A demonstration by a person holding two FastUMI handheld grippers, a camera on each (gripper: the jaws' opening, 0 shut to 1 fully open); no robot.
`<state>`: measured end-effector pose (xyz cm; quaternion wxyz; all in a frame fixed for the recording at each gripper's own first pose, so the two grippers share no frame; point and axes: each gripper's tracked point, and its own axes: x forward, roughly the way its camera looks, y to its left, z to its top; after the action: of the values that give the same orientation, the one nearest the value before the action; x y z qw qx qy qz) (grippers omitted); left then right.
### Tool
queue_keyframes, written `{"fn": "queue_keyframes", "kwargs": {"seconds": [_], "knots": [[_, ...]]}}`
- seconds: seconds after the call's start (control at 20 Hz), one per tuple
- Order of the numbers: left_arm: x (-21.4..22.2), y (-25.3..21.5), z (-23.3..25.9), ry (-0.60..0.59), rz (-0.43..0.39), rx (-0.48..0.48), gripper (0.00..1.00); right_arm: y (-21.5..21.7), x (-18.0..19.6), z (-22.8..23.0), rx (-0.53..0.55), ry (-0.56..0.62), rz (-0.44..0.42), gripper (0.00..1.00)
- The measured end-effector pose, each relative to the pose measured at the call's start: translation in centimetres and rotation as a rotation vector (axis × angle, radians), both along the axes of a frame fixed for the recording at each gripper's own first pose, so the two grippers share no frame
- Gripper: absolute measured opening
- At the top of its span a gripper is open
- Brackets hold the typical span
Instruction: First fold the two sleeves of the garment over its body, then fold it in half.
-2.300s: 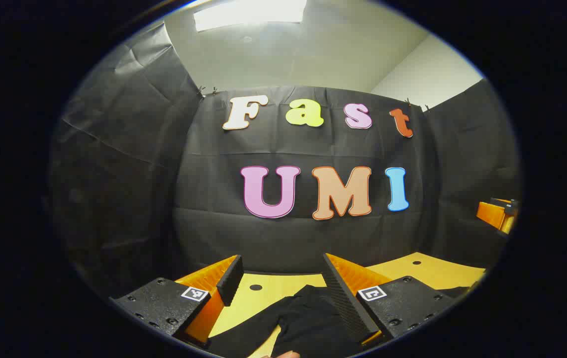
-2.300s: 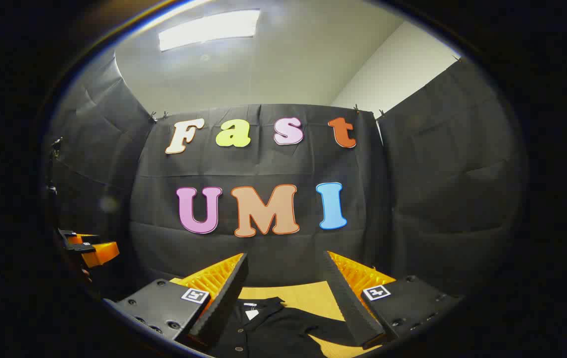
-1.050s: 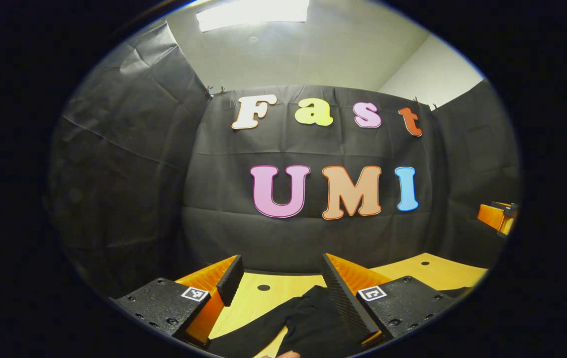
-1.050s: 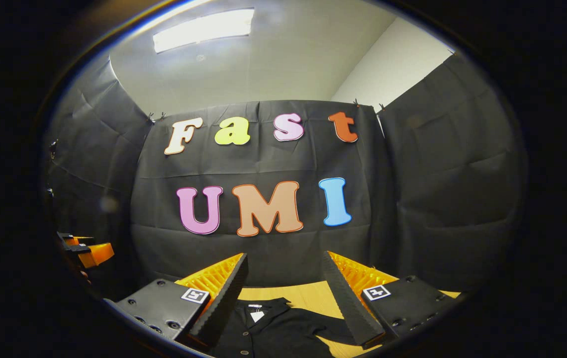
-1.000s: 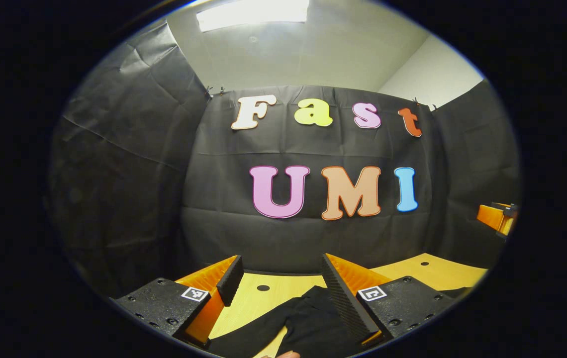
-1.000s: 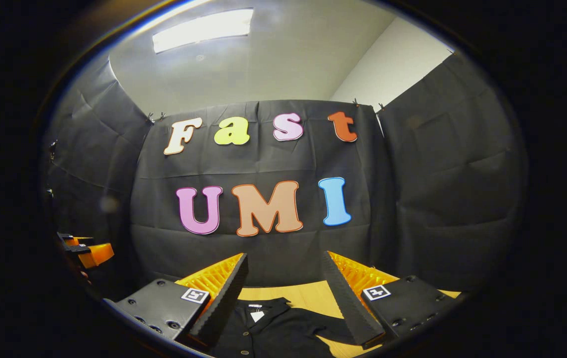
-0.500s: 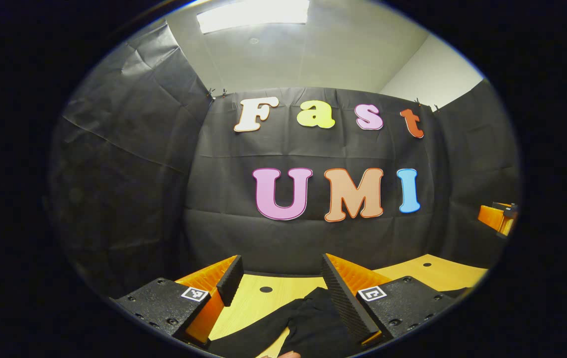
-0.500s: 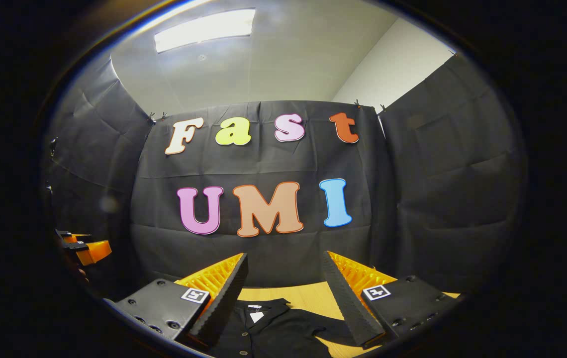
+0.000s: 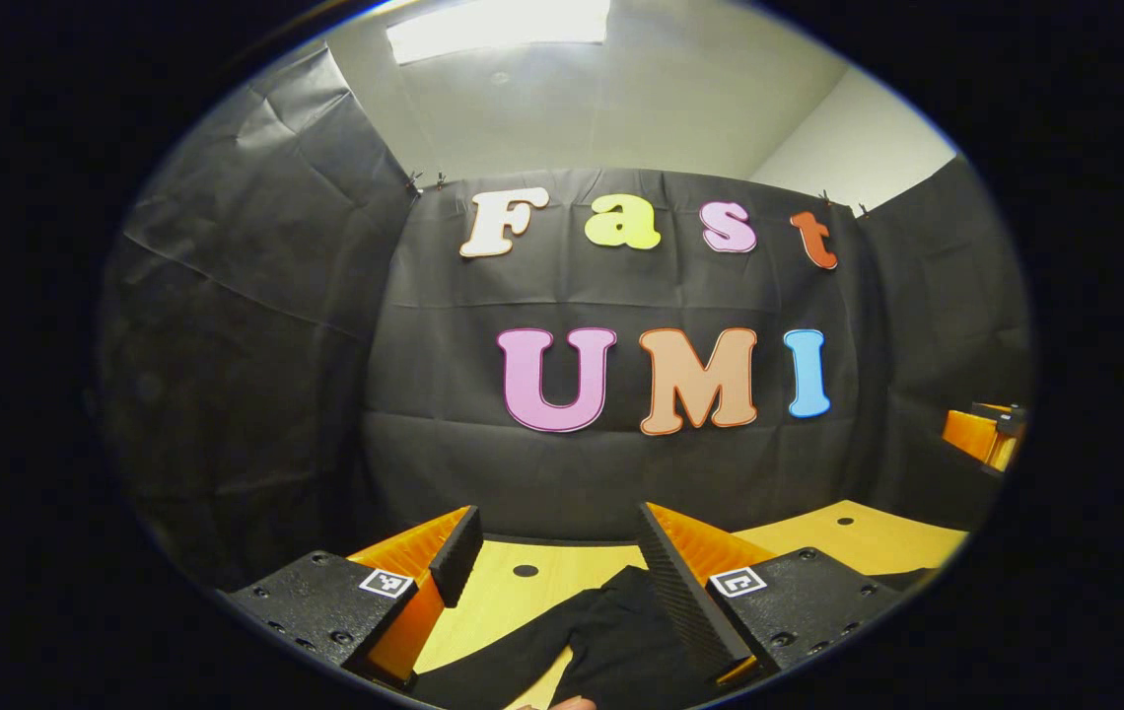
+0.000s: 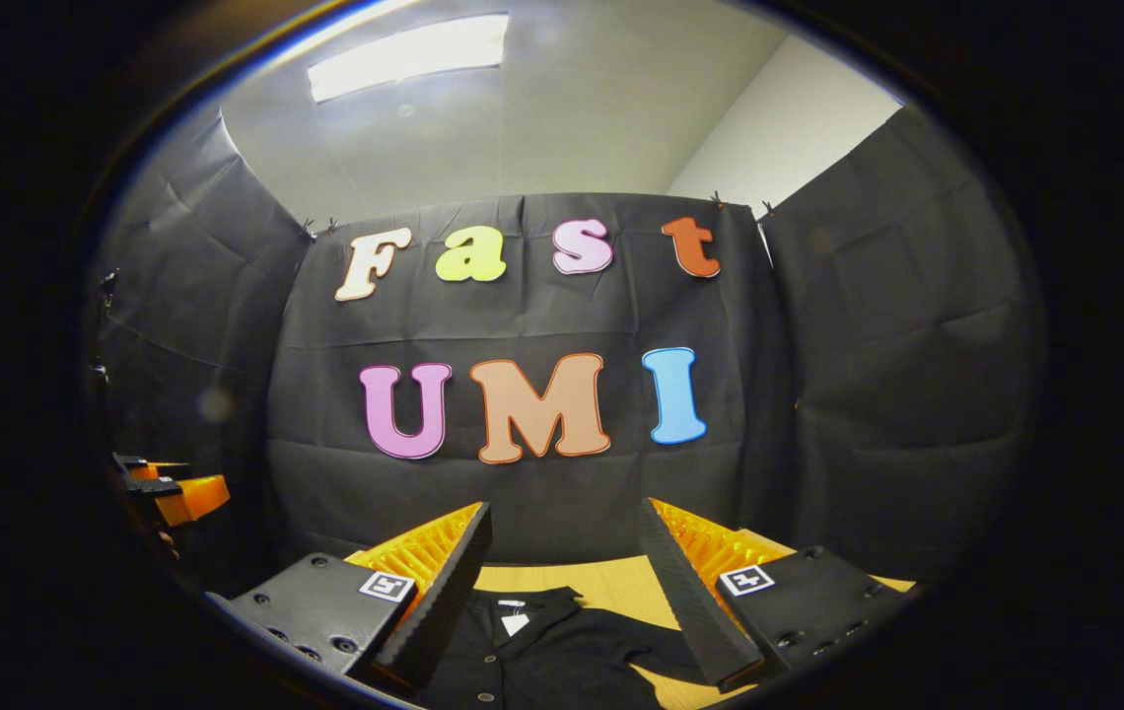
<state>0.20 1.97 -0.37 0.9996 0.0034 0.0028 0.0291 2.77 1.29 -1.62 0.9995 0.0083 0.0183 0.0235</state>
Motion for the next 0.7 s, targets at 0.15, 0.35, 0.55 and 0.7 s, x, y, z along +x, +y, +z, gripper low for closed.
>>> {"fn": "queue_keyframes", "kwargs": {"seconds": [0.15, 0.35, 0.55, 0.7], "knots": [[0.4, 0.0, -0.1, -0.008, 0.005, -0.004, 0.92, -0.1, 0.4, -0.2, -0.004, 0.015, 0.005, 0.96], [1.6, -0.5, -1.0, 0.025, 0.0, -0.044, 0.92, -0.4, 1.1, 0.0, 0.018, 0.031, 0.001, 0.96], [2.0, -0.6, -1.3, 0.032, -0.028, -0.041, 0.93, -2.4, 1.5, 1.9, -0.004, -0.01, -0.044, 0.96], [2.4, 0.0, -0.7, 0.013, -0.008, -0.052, 0.92, -6.0, 2.6, 3.5, -0.062, -0.039, -0.098, 0.96]]}}
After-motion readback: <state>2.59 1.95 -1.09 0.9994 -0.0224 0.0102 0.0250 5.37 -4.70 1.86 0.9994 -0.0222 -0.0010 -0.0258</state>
